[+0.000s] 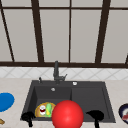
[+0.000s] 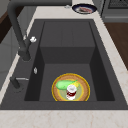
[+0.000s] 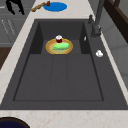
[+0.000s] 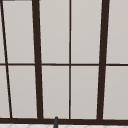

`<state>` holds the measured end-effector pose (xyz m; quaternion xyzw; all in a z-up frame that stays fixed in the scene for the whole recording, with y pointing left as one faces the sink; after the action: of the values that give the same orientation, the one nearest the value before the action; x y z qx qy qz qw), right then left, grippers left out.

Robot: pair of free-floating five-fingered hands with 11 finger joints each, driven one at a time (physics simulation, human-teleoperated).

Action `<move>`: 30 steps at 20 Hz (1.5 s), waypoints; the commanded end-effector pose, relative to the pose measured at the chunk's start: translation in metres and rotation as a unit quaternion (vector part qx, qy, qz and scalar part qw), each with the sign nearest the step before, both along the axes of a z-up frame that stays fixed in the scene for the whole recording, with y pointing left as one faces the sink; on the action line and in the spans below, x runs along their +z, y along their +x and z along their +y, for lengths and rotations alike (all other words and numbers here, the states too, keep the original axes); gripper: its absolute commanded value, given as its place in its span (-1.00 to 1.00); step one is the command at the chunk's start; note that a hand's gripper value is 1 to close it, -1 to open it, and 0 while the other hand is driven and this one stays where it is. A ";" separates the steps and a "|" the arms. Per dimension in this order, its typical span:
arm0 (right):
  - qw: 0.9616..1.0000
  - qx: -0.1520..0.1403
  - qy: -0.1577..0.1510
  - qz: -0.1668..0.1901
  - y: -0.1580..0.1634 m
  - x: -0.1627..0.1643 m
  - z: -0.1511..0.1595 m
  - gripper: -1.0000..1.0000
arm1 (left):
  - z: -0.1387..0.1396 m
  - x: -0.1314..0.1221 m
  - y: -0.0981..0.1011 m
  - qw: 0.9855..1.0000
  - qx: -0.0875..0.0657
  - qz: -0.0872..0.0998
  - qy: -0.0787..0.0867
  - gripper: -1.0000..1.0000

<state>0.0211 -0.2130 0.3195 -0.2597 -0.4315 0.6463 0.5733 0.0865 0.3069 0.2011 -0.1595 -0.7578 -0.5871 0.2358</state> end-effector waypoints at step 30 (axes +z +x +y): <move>0.975 0.006 0.013 -0.223 0.175 0.008 0.065 -1.00 | 0.000 0.000 0.000 1.000 0.003 -0.002 0.000 0.00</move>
<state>0.1762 -0.1538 0.3230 -0.3708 -0.5416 0.5836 0.4780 0.0867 0.3067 0.2009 -0.1565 -0.7589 -0.5865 0.2358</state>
